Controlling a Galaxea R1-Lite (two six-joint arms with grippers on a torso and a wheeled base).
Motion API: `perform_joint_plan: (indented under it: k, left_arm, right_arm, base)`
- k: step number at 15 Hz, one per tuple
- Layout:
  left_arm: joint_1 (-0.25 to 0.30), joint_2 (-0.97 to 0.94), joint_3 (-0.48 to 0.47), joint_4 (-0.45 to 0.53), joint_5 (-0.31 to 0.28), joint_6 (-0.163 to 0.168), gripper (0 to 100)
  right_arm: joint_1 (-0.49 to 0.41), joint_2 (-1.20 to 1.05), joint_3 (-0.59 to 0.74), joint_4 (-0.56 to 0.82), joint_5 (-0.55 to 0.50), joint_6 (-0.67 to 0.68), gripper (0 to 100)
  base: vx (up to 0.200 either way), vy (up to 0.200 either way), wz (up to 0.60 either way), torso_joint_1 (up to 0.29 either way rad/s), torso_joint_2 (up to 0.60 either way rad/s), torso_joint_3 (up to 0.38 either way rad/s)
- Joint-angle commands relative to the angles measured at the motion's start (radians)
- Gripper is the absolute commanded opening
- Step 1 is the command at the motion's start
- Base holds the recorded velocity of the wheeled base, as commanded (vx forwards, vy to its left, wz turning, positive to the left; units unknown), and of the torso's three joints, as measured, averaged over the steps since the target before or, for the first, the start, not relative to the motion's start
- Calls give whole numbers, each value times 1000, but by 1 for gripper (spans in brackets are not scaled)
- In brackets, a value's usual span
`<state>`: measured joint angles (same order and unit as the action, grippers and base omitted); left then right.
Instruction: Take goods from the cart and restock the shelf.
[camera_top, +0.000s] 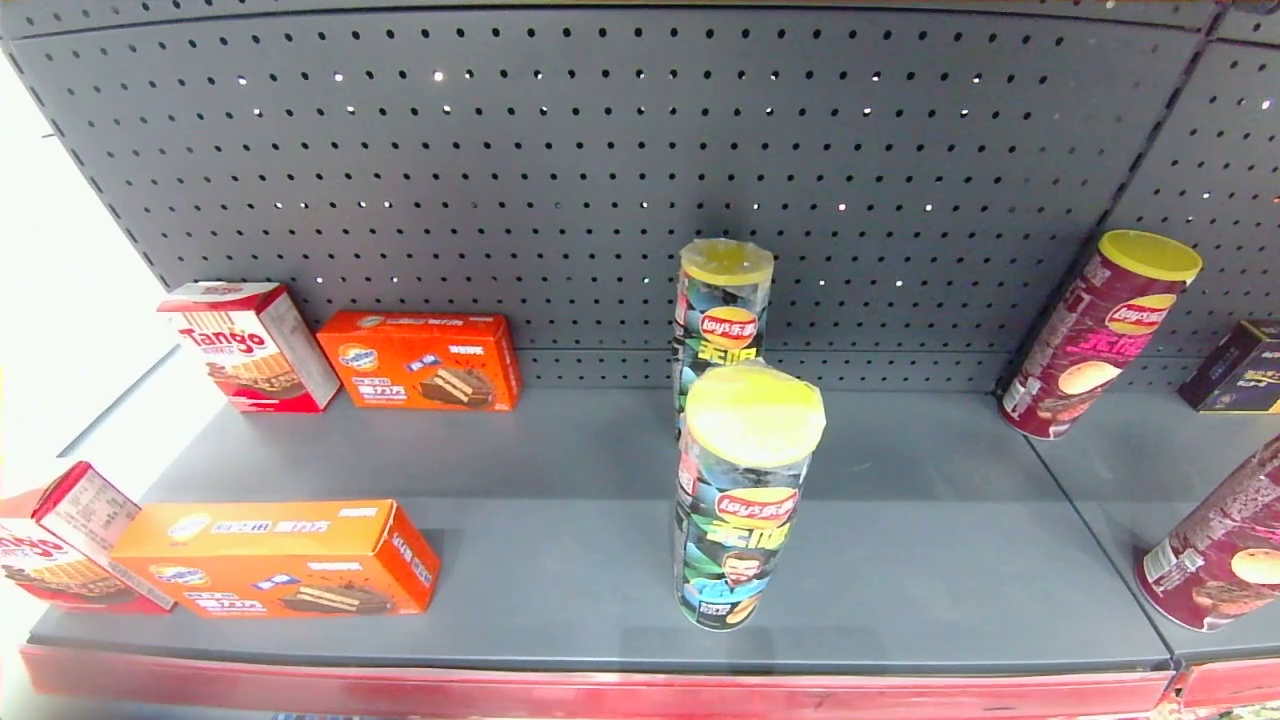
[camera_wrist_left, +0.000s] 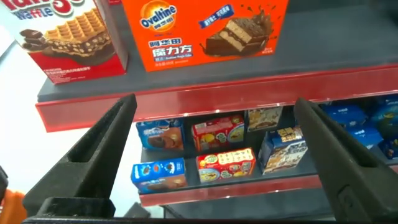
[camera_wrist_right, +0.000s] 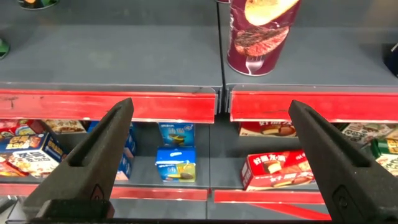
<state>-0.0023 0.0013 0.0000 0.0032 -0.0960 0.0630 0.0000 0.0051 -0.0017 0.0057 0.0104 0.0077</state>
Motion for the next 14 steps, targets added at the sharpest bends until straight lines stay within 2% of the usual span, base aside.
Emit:
perform_joint_plan:
  k: [1, 14]
  left_arm:
    - [-1, 3, 0, 0, 4, -2, 100]
    - [-1, 3, 0, 0, 4, 1, 100]
  right_arm:
    - [0, 1, 0, 0, 0, 0, 100]
    - [-2, 1, 0, 0, 0, 0, 100]
  base:
    - [0, 0, 0, 0, 0, 0]
    - [0, 0, -46, 1, 0, 0]
